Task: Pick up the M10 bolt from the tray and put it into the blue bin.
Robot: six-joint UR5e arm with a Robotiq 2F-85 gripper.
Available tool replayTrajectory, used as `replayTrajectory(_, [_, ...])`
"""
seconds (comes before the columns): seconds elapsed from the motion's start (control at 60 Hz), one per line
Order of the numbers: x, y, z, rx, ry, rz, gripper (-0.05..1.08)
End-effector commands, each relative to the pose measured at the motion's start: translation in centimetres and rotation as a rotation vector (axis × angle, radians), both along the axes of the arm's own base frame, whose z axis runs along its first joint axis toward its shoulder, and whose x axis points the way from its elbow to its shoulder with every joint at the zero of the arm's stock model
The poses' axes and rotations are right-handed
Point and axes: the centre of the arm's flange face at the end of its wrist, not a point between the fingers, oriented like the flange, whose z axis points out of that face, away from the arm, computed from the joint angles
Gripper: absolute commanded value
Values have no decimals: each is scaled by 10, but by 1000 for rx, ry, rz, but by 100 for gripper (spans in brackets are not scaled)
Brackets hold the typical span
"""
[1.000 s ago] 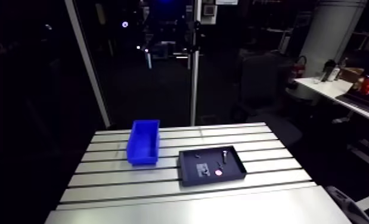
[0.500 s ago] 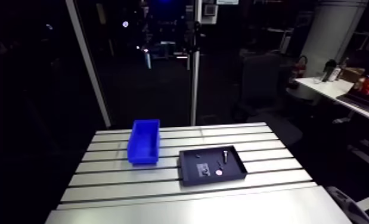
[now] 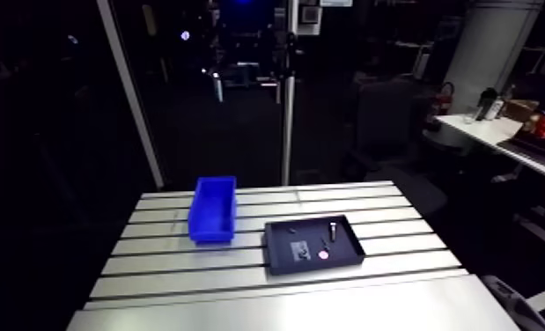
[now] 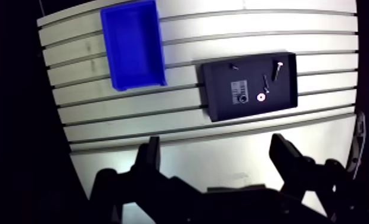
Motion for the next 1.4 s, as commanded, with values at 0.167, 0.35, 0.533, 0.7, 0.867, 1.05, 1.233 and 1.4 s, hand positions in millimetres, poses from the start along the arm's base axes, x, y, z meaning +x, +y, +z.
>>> replayTrajectory(0.167, [-2, 3, -2, 4, -1, -5, 1])
replayTrajectory(0.35, [-2, 7, -3, 5, 0, -12, 1])
replayTrajectory(0.533, [-3, 15, -6, 4, -3, -27, 0])
replayTrajectory(0.7, [-3, 23, -10, 6, -12, -39, 0])
replayTrajectory(0.867, [-2, 32, -16, 3, -21, -53, 1])
replayTrajectory(1.05, [0, 50, -25, -2, -36, -77, 1])
replayTrajectory(1.233, [1, 72, -33, -5, -47, -111, 1])
replayTrajectory(1.4, [0, 84, -42, 4, -12, -106, 1])
